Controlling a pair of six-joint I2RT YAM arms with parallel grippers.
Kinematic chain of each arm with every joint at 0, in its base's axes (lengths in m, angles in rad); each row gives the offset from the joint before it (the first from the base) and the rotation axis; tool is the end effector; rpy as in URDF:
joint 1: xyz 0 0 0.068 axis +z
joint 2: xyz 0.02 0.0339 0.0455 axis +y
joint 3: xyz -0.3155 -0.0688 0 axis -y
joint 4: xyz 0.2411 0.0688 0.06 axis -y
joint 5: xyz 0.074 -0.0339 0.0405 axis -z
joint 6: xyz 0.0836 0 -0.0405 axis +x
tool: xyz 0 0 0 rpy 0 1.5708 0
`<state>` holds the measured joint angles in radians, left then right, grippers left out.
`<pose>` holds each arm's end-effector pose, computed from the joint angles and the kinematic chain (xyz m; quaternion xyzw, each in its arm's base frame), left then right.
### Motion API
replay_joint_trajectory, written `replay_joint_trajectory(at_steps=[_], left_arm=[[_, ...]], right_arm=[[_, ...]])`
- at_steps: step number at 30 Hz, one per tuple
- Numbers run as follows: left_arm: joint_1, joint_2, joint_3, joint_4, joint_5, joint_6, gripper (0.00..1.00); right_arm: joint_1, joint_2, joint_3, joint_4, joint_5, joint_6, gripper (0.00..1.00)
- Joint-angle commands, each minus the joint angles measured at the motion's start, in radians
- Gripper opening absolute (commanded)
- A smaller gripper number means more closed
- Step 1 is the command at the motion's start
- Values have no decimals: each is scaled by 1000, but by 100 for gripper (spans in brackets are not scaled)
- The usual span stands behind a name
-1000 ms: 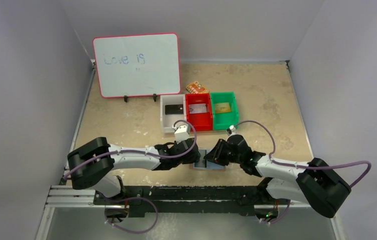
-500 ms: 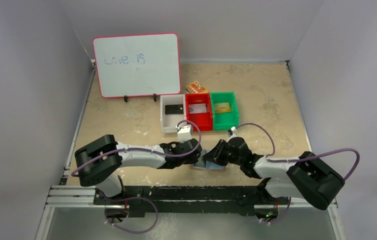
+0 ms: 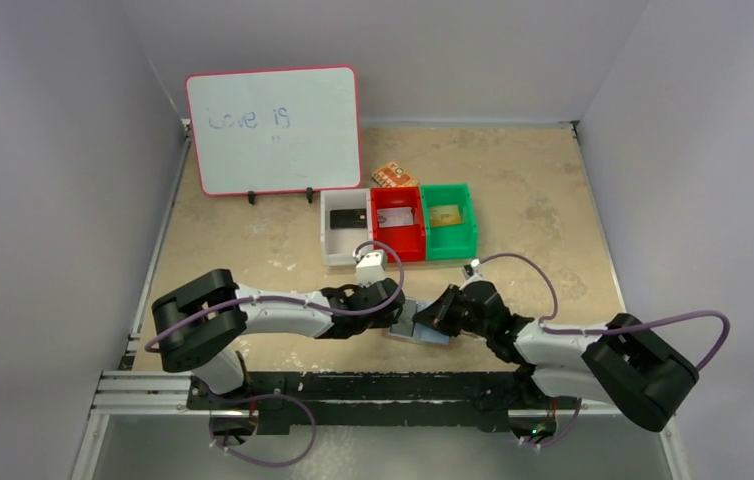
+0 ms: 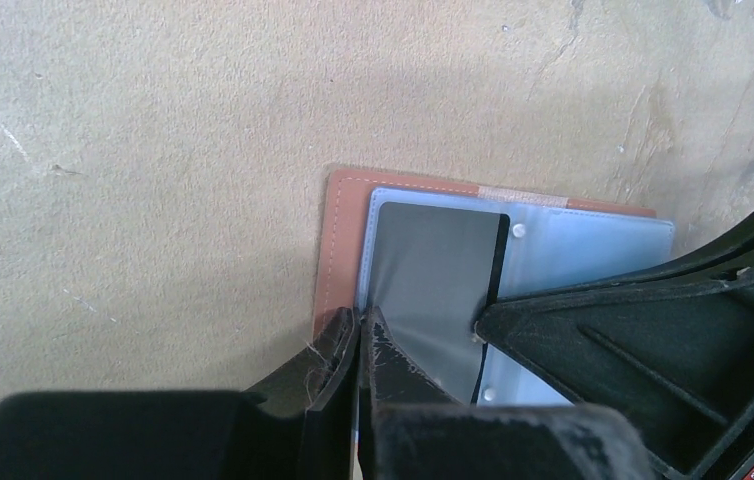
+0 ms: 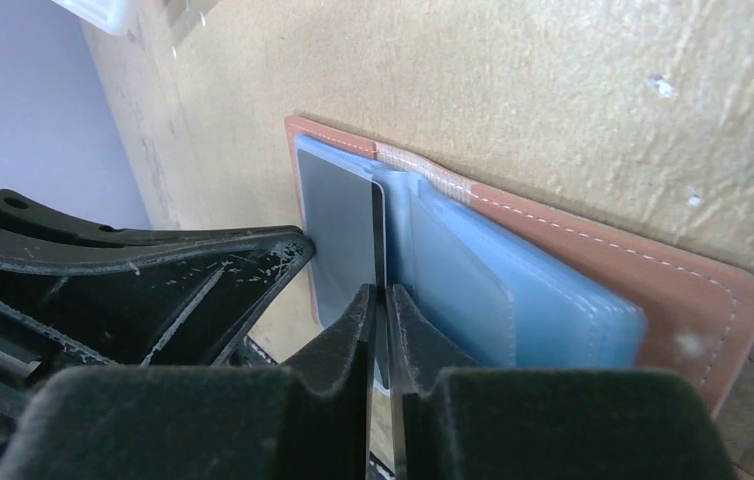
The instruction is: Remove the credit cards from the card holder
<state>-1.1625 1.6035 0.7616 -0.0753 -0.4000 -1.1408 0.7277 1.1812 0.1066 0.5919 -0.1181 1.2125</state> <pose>0.1599 -0.2876 0.1691 -0.0537 0.9288 -0.2108 0.2999 0.1479 0.1449 0.1490 0.1754 0.8365 0.4548 0.2504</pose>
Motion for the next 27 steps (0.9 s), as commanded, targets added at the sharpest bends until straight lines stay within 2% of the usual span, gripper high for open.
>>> replay_joint_trajectory(at_steps=[1, 4, 10, 18, 27], left_arm=[[-16, 26, 14, -15, 15, -2, 0], [-16, 30, 13, -14, 12, -1, 0], [-17, 27, 14, -23, 0, 2, 0], [-17, -13, 2, -76, -87, -24, 0], [-17, -21, 16, -96, -112, -28, 0]], right_arm=[[4, -19, -34, 101, 5, 41, 6], [3, -20, -68, 181, -5, 60, 0], [3, -43, -66, 175, -4, 58, 0], [-4, -148, -93, 89, 0, 64, 0], [-5, -232, -53, -151, 38, 25, 0]])
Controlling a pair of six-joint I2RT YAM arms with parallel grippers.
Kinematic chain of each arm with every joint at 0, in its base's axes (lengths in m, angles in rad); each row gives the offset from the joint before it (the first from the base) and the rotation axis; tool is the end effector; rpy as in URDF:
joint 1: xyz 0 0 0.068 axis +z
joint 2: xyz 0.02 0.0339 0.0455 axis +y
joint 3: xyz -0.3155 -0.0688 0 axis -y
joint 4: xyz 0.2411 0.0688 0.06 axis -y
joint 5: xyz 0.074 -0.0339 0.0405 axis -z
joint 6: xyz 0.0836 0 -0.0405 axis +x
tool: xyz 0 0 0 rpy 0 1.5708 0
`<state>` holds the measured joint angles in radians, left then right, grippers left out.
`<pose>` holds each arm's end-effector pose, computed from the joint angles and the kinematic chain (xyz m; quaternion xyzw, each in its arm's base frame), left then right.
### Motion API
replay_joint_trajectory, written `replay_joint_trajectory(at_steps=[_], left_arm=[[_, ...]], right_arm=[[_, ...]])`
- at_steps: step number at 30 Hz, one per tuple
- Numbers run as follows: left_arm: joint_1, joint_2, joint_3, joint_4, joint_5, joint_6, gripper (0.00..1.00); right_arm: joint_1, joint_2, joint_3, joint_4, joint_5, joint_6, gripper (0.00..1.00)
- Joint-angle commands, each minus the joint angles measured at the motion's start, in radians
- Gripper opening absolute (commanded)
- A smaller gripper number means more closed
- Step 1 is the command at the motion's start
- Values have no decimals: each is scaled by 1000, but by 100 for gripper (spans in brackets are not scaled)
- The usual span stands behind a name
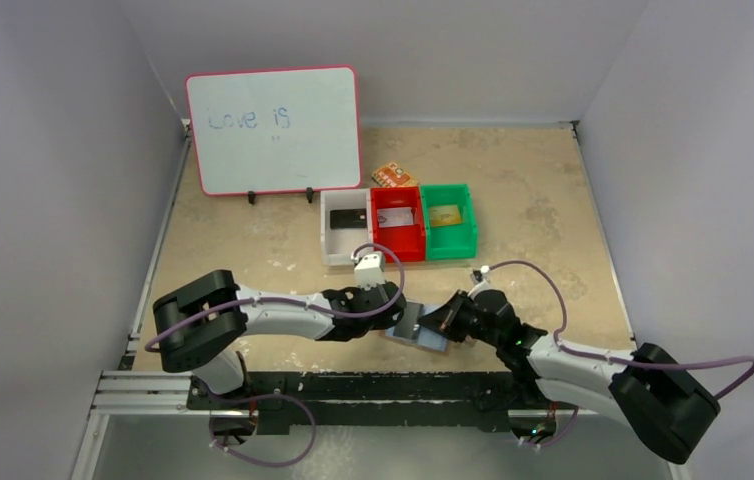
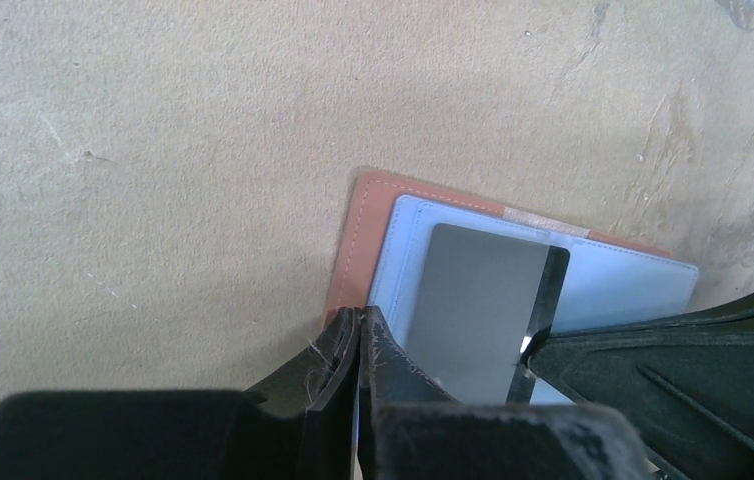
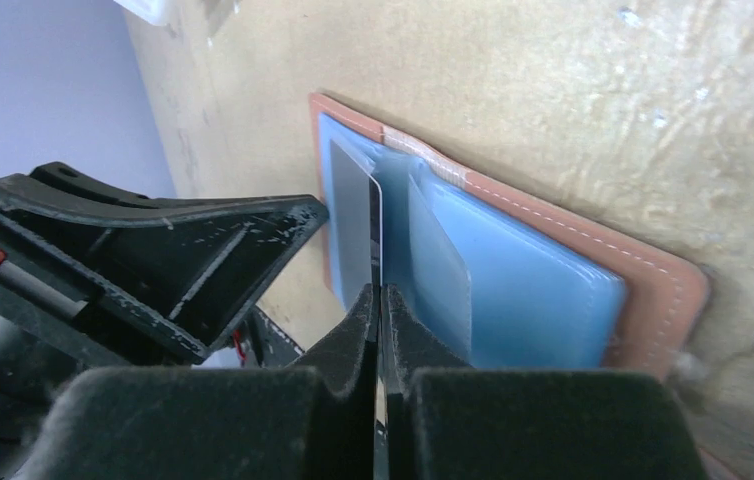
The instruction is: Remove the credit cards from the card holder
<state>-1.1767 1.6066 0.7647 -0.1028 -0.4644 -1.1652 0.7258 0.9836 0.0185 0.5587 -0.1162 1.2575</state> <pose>0.1589 -0.2846 0.1684 -0.0655 0.9263 -0.1908 0.3183 0.1252 0.1241 0.1500 0.1883 0.8129 0.4860 0.2598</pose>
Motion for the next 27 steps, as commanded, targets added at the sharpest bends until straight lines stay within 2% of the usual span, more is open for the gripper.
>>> replay_joint_trajectory(at_steps=[1, 4, 10, 13, 15, 18, 22, 27], left_arm=[[-3, -30, 11, -71, -53, -5, 0], [-3, -47, 2, -76, -61, -6, 0], [-3, -93, -9, -65, -68, 14, 0], [-3, -114, -3, -70, -70, 22, 13], [-3, -124, 2, -61, -57, 36, 17], [-3, -130, 15, -18, -8, 76, 21], [-3, -97, 26, 119, 129, 130, 23], [-2, -11, 59, 122, 165, 125, 21]], right_arm=[[-3, -41, 42, -146, 47, -30, 0], [-3, -62, 58, -214, 67, -45, 0], [-3, -70, 54, -213, 73, -47, 0], [-3, -60, 58, -187, 63, -51, 0], [-3, -49, 63, -181, 62, -52, 0], [-3, -29, 71, -172, 67, -55, 0], [-3, -9, 75, -165, 89, -53, 0], [-3, 3, 87, -173, 103, -56, 0]])
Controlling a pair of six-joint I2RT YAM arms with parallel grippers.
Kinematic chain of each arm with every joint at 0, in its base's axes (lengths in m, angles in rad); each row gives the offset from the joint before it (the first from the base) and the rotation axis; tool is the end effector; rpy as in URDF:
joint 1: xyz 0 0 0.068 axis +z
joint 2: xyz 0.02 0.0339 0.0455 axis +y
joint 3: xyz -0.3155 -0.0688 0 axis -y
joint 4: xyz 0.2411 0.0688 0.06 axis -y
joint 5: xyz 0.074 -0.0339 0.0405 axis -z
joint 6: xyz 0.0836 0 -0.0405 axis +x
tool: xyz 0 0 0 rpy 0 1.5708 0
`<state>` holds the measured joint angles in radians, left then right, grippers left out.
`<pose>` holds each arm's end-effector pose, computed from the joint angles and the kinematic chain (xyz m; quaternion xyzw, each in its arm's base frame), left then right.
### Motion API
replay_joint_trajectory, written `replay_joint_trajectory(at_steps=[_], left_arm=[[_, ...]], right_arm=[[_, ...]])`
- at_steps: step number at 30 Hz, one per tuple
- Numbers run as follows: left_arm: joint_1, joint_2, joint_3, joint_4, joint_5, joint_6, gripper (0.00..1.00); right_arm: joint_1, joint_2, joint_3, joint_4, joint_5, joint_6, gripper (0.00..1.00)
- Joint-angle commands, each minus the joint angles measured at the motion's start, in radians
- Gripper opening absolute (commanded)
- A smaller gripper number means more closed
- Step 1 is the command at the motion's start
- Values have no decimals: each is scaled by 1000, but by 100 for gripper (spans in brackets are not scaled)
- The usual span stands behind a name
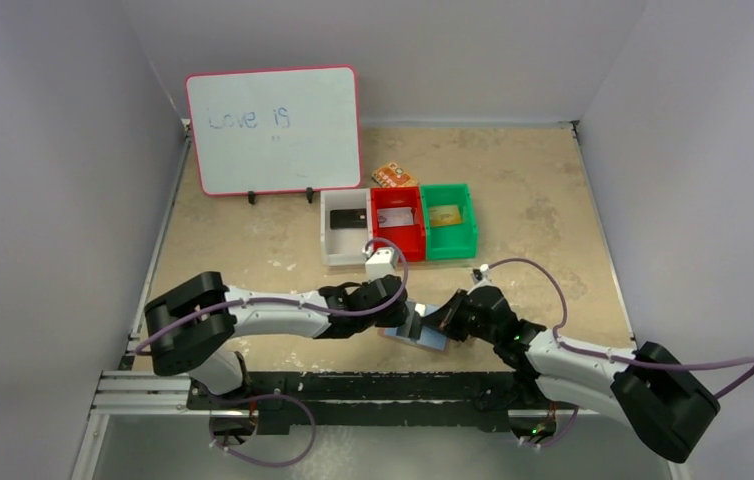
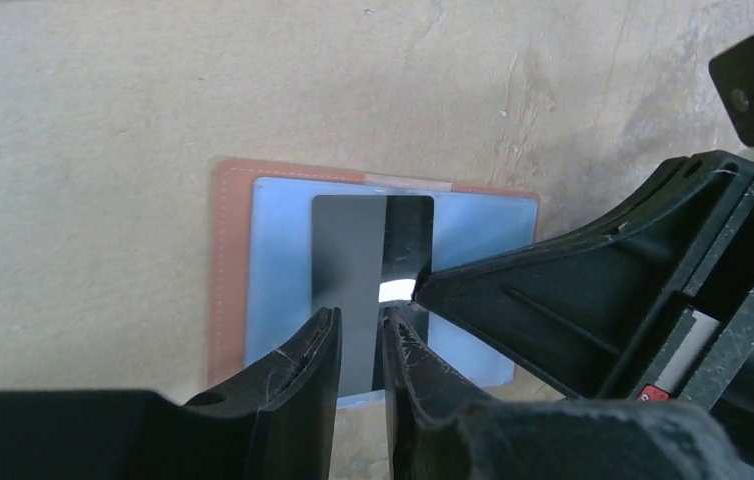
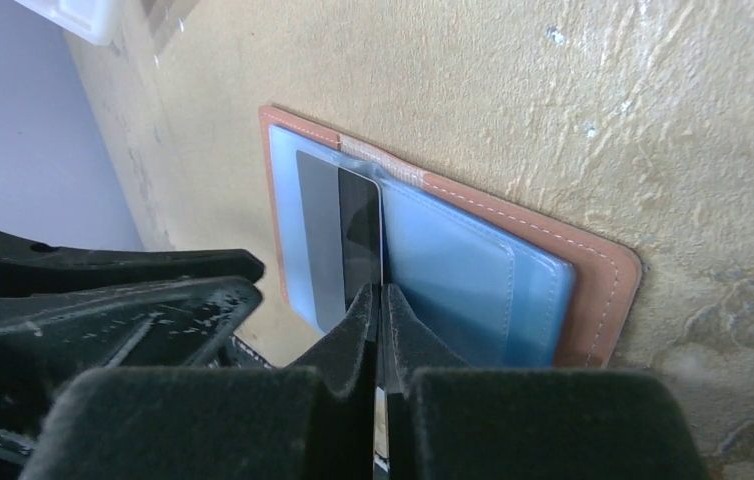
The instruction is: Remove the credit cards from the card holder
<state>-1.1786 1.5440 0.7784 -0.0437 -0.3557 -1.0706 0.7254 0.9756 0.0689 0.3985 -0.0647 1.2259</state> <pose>0.1538 -0.2957 0.1948 -0.0163 0.9160 -0.2591 0.3060 0.1285 0.1211 0.1453 0.1975 0.8389 0.4350 0.2608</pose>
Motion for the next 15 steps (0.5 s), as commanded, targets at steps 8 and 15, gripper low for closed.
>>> replay_joint_trajectory(at_steps=[8, 15], left_arm=[[-5, 125, 66, -56, -34, -5, 17], [-11, 133, 70, -91, -56, -2, 18]], right_arm=[[-3, -15, 22, -44, 71, -17, 0], [-3, -37, 17, -55, 68, -9, 0]])
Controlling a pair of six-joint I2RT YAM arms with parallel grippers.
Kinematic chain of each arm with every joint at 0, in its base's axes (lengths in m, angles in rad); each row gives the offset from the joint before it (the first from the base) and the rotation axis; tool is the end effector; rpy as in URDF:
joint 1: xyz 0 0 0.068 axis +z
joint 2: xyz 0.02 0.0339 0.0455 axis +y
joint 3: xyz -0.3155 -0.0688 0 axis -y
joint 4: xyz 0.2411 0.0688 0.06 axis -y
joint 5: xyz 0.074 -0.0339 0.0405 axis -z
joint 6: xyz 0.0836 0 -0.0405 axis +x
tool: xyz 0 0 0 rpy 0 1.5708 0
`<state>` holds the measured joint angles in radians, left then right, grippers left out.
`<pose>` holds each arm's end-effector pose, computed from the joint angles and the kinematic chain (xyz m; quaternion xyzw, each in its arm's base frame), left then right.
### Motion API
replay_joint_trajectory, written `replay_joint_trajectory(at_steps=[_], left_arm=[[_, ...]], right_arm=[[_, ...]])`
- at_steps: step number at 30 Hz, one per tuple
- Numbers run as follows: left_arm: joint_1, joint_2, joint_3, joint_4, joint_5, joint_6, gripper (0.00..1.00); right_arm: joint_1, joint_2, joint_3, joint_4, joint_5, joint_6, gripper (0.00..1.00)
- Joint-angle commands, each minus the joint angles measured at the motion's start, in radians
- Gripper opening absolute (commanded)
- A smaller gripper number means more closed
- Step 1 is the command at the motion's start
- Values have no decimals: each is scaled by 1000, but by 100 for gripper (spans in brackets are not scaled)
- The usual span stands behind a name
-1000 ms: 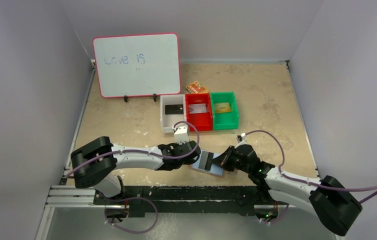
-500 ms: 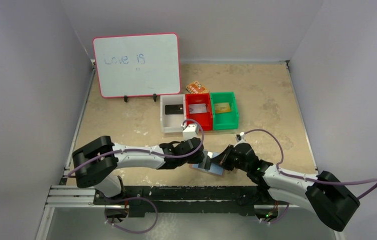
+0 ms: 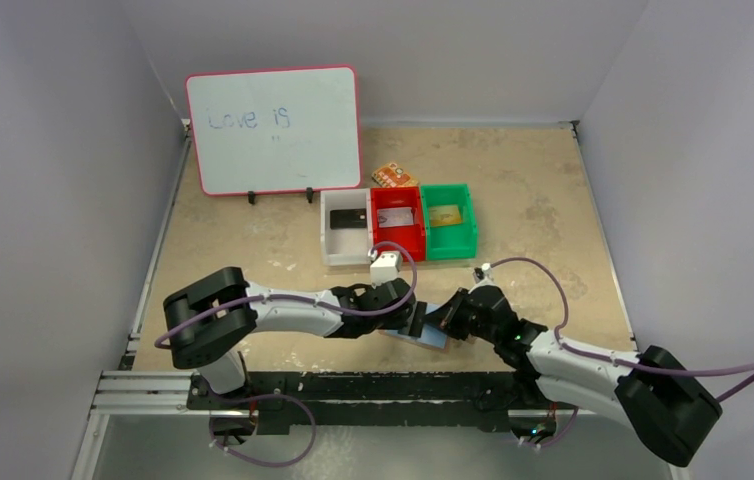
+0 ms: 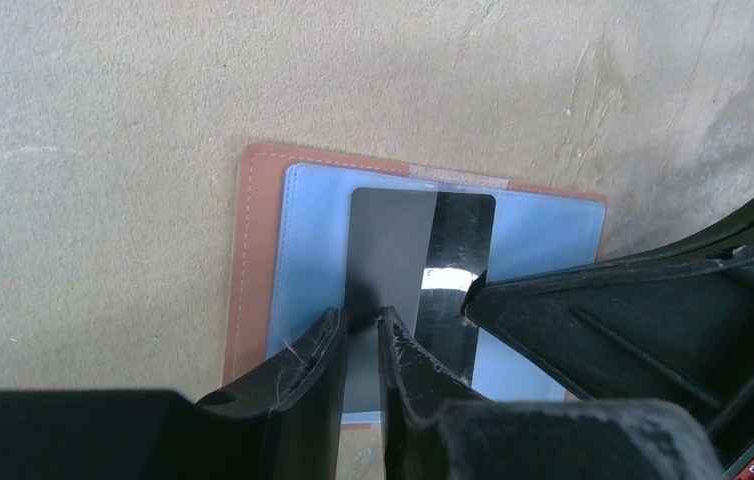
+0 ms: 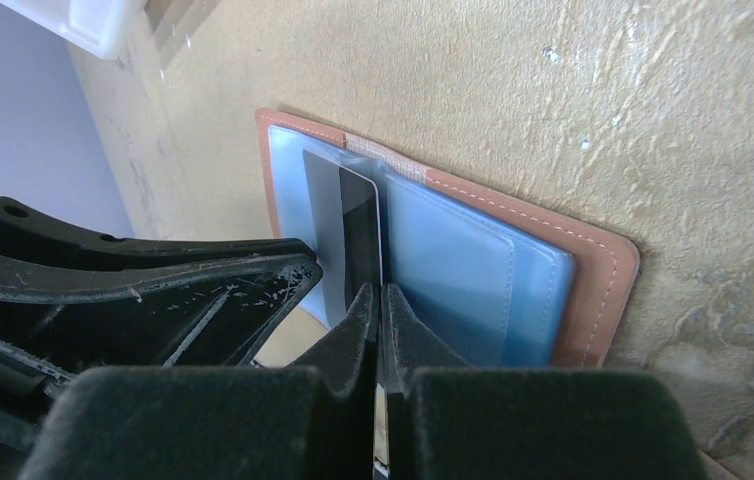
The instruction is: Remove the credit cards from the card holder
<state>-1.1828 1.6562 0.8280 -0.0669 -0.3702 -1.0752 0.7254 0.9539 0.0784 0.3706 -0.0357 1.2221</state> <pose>0.1601 -0.3118 0.1722 -0.0110 0.9293 -0.2203 0.2963 0.1296 0.1189 0.1479 0.2029 0.8370 0.4288 0.2729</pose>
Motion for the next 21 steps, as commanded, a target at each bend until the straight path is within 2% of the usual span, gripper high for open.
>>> replay_joint_trajectory(at_steps=[1, 12, 14, 18, 21], left_arm=[[-10, 21, 22, -79, -50, -3, 18], [-22, 26, 4, -88, -48, -35, 17], [-23, 32, 3, -81, -35, -24, 16], [-26, 50, 13, -89, -33, -21, 12], [-29, 47, 13, -94, -41, -23, 11]], right_arm=[[-3, -18, 5, -27, 39, -3, 0], [-3, -40, -39, 66, 23, 58, 5], [-3, -37, -49, 101, 9, 75, 9], [-3, -21, -60, 143, 0, 110, 26], [-3, -6, -64, 158, 7, 132, 27]])
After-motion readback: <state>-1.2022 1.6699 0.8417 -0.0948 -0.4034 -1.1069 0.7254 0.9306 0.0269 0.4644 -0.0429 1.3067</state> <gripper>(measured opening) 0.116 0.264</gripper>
